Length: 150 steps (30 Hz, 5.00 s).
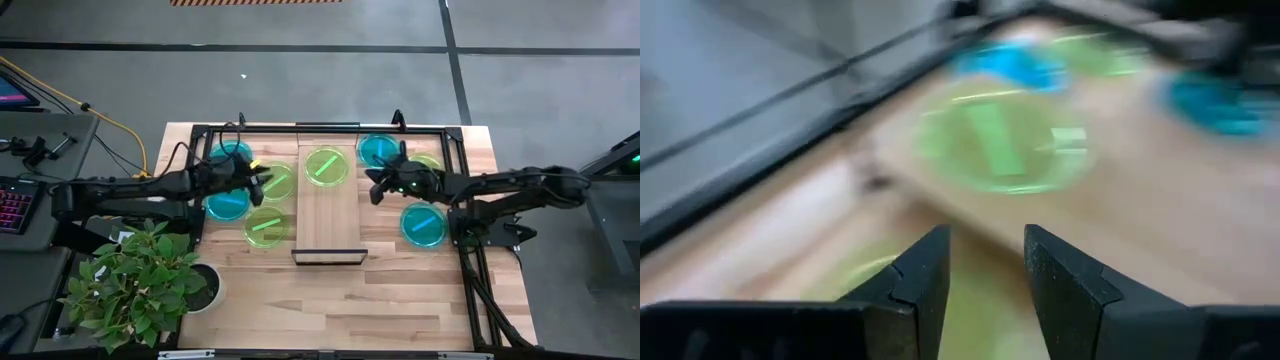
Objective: Place and stack plates onto a shelf
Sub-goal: Put the top left blue plate on the shelf
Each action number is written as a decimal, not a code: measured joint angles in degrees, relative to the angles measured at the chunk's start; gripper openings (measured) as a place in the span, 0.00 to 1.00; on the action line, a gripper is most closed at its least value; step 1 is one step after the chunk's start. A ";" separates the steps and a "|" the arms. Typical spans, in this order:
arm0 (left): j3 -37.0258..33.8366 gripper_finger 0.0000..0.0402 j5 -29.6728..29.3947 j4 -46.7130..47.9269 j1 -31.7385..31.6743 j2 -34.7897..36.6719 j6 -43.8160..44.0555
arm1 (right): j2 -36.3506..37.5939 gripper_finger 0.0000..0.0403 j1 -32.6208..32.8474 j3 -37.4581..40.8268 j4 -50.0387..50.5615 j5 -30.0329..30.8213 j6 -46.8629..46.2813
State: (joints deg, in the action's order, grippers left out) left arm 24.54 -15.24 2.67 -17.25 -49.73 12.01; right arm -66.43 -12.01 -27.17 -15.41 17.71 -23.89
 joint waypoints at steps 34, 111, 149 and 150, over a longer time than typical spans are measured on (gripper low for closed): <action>8.67 0.29 -12.01 22.87 -12.10 -28.00 8.90 | 0.13 0.00 -4.13 -1.08 -2.50 -3.62 1.43; 10.75 0.00 -10.87 0.60 24.52 -13.84 -28.51 | -3.00 0.00 -4.13 -1.15 -4.19 -3.60 1.00; 10.77 0.13 1.19 -17.03 27.49 -31.78 -45.03 | -3.00 0.00 -4.11 -1.10 -4.40 -3.40 1.85; 10.77 0.15 1.19 -17.24 27.49 -31.78 -44.72 | -3.00 0.00 -4.11 -1.10 -4.40 -3.40 1.85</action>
State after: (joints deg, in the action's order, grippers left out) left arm 35.31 -14.04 -14.57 10.24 -81.52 -32.71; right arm -69.43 -16.12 -28.27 -19.81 14.31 -22.04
